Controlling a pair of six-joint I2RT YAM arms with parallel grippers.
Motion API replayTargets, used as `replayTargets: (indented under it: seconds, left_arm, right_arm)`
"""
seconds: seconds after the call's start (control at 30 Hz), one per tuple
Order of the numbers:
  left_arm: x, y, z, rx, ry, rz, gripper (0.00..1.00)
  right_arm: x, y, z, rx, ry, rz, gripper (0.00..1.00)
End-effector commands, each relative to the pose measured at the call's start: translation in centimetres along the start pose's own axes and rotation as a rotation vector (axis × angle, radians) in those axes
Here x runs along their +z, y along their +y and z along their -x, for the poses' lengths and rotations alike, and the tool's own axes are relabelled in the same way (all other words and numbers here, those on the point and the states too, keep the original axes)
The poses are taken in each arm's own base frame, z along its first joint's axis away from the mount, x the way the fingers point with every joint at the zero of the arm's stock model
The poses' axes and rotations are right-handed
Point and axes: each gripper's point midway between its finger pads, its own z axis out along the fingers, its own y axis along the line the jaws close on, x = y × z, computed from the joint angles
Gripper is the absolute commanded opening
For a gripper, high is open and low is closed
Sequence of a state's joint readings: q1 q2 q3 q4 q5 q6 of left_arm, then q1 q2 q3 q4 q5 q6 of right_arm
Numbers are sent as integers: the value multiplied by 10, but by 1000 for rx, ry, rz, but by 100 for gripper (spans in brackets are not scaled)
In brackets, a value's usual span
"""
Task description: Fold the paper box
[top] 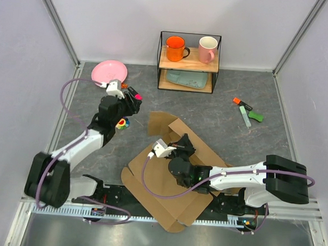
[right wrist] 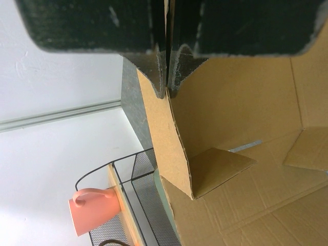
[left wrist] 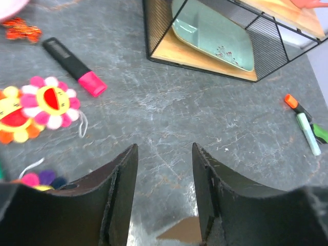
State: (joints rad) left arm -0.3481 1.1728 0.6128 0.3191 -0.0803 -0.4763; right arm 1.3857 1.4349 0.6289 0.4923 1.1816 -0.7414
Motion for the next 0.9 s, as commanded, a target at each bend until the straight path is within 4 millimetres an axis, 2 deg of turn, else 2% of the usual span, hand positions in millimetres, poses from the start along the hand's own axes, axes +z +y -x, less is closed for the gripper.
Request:
replayTargets:
  seconds: [0.0, 0.03, 0.07, 0.1, 0.13, 0.17, 0.2, 0.27, 0.5, 0.57, 0.67, 0.87]
  left_arm:
    - [24, -50, 1, -122, 119, -357, 51]
    - [29, -60, 4, -125, 104, -424, 50]
    - [25, -75, -4, -141, 153, -526, 46]
    - [32, -77, -19, -161, 193, -568, 45]
    - [32, -87, -12, -160, 157, -643, 45]
    - [28, -95, -19, -207, 201, -699, 45]
    - [34, -93, -34, -238, 247, -708, 45]
    - [31, -102, -41, -257, 277, -769, 46]
    - [16, -113, -89, -156, 357, -792, 47]
    - [6, -120, -100, -131, 380, -816, 47]
    - [-7, -129, -108, -92, 380, -826, 47]
    - [-27, -132, -125, -44, 399, -790, 47]
  right_arm:
    - [-4, 61, -32, -144, 4, 189, 0]
    - [-4, 62, -31, -140, 3, 188, 0]
    - [-4, 62, -31, -143, 3, 189, 0]
    - [-3, 62, -30, -140, 1, 189, 0]
    - [-3, 63, -30, -140, 2, 190, 0]
    - [-3, 63, -30, -140, 1, 189, 0]
    - [-4, 63, -30, -144, 1, 191, 0]
    - [-4, 61, -30, -140, 2, 190, 0]
    - [-5, 57, -27, -125, -2, 184, 0]
    - [-4, 56, -27, -123, -2, 183, 0]
    - [-5, 55, -26, -119, -4, 181, 0]
    - [-6, 56, -25, -119, -7, 182, 0]
